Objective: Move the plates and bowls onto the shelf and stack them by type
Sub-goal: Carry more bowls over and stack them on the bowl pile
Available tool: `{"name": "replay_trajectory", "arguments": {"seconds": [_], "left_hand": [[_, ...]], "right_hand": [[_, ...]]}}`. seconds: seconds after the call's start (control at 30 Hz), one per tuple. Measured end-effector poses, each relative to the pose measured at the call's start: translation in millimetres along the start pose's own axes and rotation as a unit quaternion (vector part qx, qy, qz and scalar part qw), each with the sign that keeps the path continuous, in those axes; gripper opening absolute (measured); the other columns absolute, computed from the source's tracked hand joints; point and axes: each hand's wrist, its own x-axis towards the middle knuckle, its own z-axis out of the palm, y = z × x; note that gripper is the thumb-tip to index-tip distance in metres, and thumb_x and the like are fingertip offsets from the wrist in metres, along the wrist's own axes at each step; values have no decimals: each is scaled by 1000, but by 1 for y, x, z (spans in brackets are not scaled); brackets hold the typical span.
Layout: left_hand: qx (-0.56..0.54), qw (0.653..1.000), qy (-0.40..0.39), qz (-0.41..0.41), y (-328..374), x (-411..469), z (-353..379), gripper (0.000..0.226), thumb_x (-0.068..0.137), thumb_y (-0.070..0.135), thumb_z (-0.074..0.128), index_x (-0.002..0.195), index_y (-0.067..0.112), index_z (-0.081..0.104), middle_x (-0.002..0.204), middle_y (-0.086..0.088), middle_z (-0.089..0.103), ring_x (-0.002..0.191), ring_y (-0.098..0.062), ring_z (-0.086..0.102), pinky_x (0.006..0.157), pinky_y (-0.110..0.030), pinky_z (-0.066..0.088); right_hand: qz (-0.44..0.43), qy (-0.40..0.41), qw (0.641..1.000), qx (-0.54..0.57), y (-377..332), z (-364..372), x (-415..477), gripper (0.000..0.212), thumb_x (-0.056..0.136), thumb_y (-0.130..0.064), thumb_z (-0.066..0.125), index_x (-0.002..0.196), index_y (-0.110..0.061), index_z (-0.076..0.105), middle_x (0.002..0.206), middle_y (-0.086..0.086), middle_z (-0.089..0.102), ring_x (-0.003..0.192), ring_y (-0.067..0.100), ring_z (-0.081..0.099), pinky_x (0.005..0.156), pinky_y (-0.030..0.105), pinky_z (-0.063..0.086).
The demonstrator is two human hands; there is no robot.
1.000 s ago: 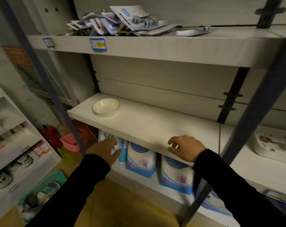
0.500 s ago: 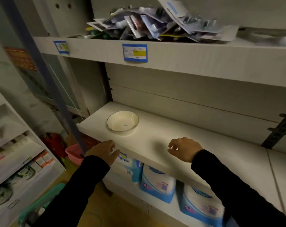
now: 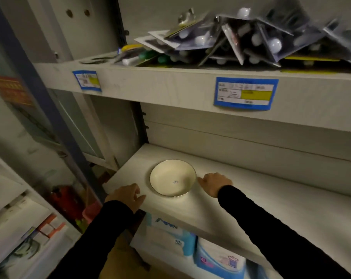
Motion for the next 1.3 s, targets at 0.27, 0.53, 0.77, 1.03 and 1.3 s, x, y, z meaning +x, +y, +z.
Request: {"name": "replay_trajectory", "arguments": {"seconds": [0.27,0.53,0.77,1.03,1.3], "left_hand": [[7,996,-44,77,-38,56,-11,35,92,41,45,115,16,53,119,-2,63,112,-20,57,93,-28,42],[-5,992,-36,124,-60,91,-10,35,90,43,48,113,18,56,116,-1,66,109,-20,59,92,-29,45],[3,987,-66,150,-54,114,5,32,92,42,43,97,15,59,112,-8,67,106,-24,59,87,-29,45],[-51,983,-143,102,-29,135,19,50,97,39,30,133,7,43,121,-13,61,112,-28,57,98,-34,43],[-318,899,-300,-3,-17,153,45,41,96,22,45,123,-10,43,46,-15,62,26,-20,43,32,-17,37]], "right_hand": [[120,13,992,-34,-51,22,37,42,90,-43,47,122,-17,56,122,2,62,113,22,59,79,26,40],[167,-16,982,-81,-63,16,44,34,89,-32,49,119,-19,59,122,0,62,114,20,58,89,26,42],[162,-46,979,118,-53,1,35,43,95,-32,40,58,-12,43,61,2,48,63,22,51,72,25,38],[218,57,958,176,-5,-10,-23,29,93,-29,41,79,-7,53,91,10,57,82,25,52,75,28,40],[305,112,921,215,29,14,-84,35,93,-27,43,60,-15,47,83,10,55,77,25,49,71,27,36]]}}
